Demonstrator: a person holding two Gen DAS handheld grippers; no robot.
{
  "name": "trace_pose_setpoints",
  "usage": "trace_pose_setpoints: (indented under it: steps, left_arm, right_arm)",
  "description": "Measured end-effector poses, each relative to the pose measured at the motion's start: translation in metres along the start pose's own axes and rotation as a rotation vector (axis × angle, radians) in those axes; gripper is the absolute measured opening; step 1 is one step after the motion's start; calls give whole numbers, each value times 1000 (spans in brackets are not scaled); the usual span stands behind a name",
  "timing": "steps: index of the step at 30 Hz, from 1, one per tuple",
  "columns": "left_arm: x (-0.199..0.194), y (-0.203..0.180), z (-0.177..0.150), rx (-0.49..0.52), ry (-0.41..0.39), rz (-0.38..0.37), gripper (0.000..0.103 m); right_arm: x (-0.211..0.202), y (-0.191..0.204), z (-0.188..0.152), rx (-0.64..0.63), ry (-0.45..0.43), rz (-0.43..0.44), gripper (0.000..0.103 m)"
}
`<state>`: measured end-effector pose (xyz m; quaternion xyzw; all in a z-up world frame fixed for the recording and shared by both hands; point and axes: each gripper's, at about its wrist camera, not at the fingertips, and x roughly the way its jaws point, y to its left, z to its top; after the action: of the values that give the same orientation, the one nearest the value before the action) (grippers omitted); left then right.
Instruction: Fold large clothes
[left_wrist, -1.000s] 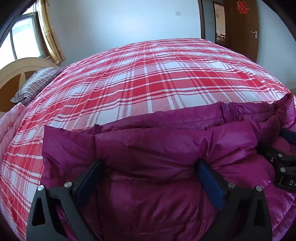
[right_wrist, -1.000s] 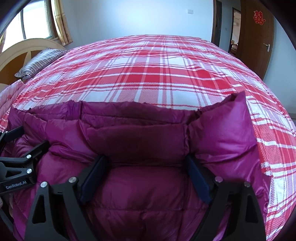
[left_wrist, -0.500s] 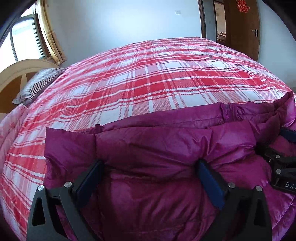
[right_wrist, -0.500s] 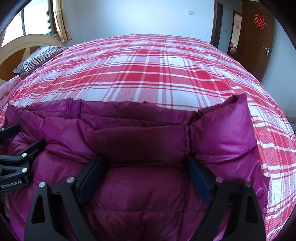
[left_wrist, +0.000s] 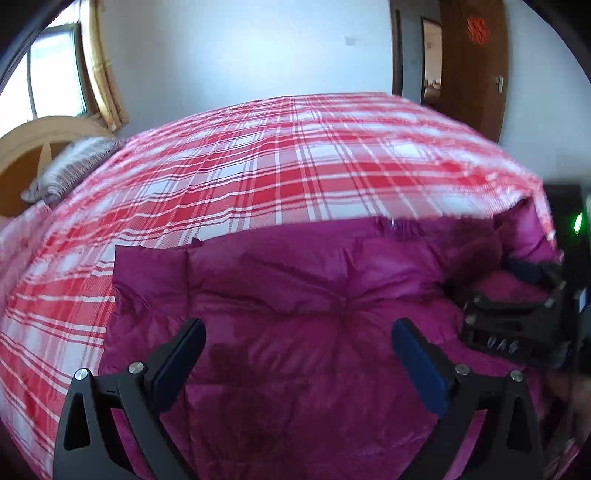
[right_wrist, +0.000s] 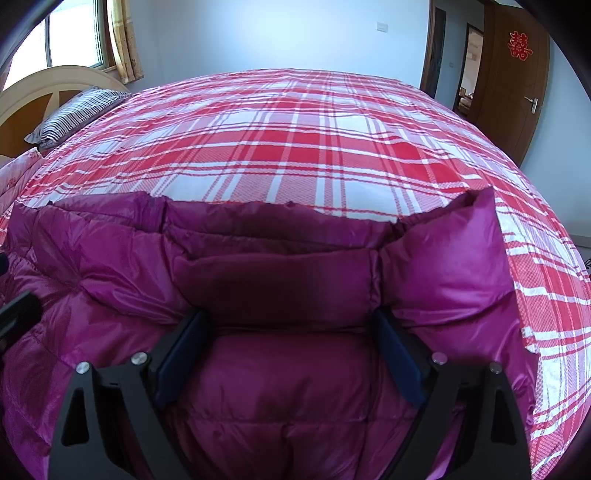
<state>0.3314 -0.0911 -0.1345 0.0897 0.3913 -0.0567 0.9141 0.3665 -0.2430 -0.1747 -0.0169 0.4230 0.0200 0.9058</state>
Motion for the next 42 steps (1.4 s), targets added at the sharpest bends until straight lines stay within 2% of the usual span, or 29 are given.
trace_pose_setpoints:
  steps: [2, 8, 16, 18, 21, 24, 27, 29, 33, 36, 39, 40, 42]
  left_arm:
    - [13, -6, -9, 26, 23, 24, 101]
    - [24, -2, -14, -2, 24, -9, 102]
    - [27, -6, -17, 8, 11, 11, 102]
    - [28, -5, -17, 5, 8, 9, 102]
    - [28, -5, -17, 5, 7, 8, 102]
    - [28, -5, -18, 5, 5, 9, 102]
    - [28, -5, -18, 7, 3, 10, 102]
    - [28, -6, -17, 8, 5, 11, 102]
    - [22, 2, -14, -14, 17, -24, 102]
    - [-2, 27, -9, -77, -37, -46, 102]
    - [-21, 59, 0, -124, -100, -18, 102]
    - [-20, 72, 3, -128, -114, 30, 102]
    - [-2, 86, 5, -136, -76, 109, 102]
  right_arm:
    - [0, 0, 0, 0, 0, 0, 92]
    - [0, 1, 1, -2, 1, -4, 92]
    - [-9, 2, 2, 3, 14, -10, 92]
    - [-28, 2, -3, 30, -28, -27, 92]
    - [-53, -1, -8, 50, -105, 17, 92]
    - [-66, -24, -9, 109, -154, 14, 94]
    - [-49, -45, -13, 156, -110, -10, 94]
    - [-32, -59, -18, 205, -71, 39, 95]
    - [-23, -61, -16, 213, -52, 59, 98]
    - [-23, -62, -18, 216, -59, 64, 98]
    - [-26, -60, -21, 211, -67, 57, 98]
    - [-26, -58, -21, 204, -66, 47, 98]
    - [-25, -55, -19, 189, -61, 26, 98]
